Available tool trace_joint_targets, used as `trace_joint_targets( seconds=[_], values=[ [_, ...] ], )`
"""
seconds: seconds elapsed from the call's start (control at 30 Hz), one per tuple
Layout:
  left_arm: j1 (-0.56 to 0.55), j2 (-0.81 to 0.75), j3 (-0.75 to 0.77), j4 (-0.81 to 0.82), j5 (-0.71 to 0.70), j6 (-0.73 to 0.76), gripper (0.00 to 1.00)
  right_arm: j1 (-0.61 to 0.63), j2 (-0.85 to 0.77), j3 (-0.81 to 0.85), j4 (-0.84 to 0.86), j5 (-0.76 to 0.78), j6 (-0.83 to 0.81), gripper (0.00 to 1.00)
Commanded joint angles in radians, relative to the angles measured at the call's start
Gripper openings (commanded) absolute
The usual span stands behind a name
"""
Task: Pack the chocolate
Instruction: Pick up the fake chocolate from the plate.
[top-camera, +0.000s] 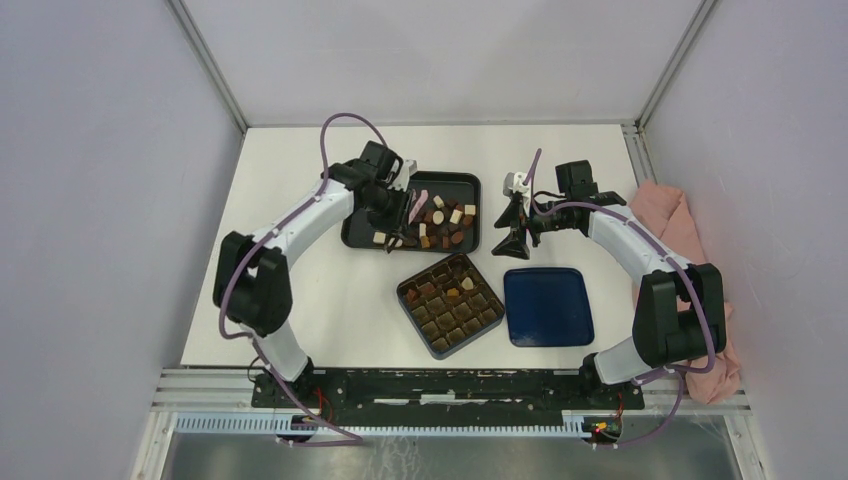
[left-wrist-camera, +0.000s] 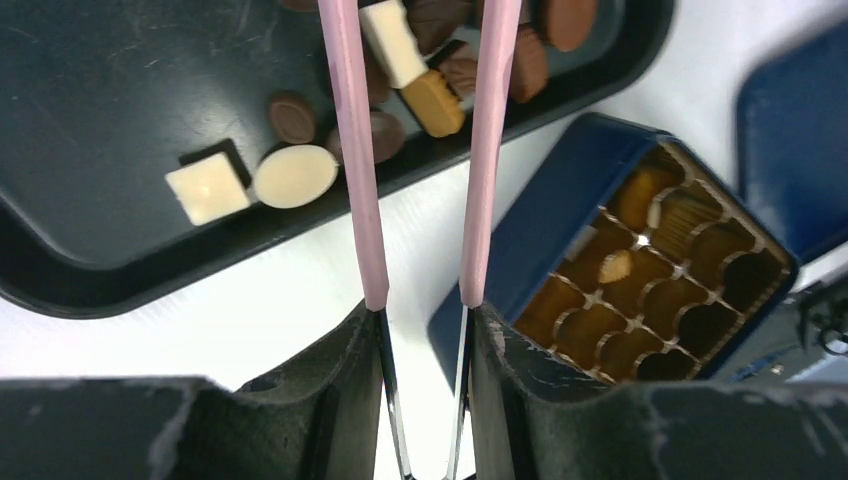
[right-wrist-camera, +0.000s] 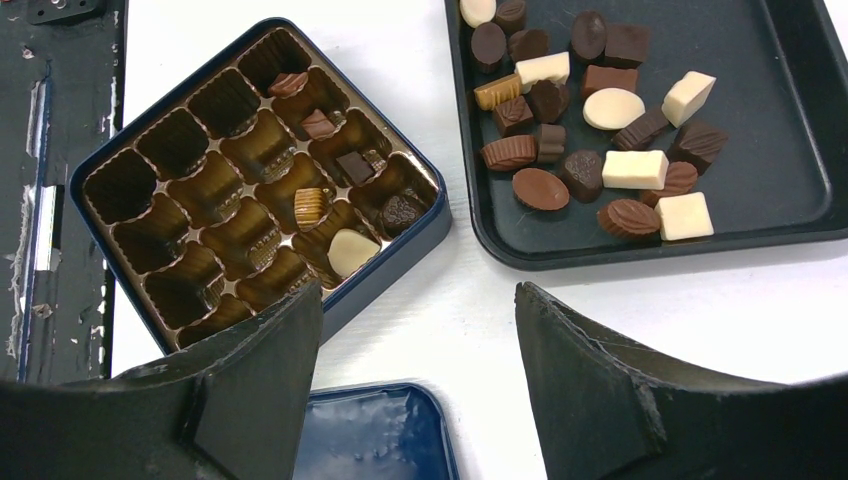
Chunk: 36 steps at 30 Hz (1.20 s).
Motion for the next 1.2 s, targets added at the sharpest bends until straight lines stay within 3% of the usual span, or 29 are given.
trace_joint_targets(
  seconds=[0.0, 0.2, 0.63, 1.17],
  values=[
    [0.010, 0.082, 0.094, -0.116, -0.073, 0.106, 0.40, -0.003, -0.015, 0.041, -0.005, -0.033, -0.021, 0.76],
    [0.015, 0.214, 0.209, -0.205, -0.149, 0.155, 0.40, -0.004, -0.015, 0.041, -0.007, -0.033, -0.022, 0.76],
    [0.014, 0.368, 0.403, -0.294, -0.136, 0.182, 0.41, -0.003, -0.017, 0.045, -0.014, -0.035, -0.028, 0.76],
    [0.015, 0.429, 0.434, -0.313, -0.142, 0.183, 0.43, -0.004, -0.016, 0.049, -0.023, -0.038, -0.036, 0.76]
  ],
)
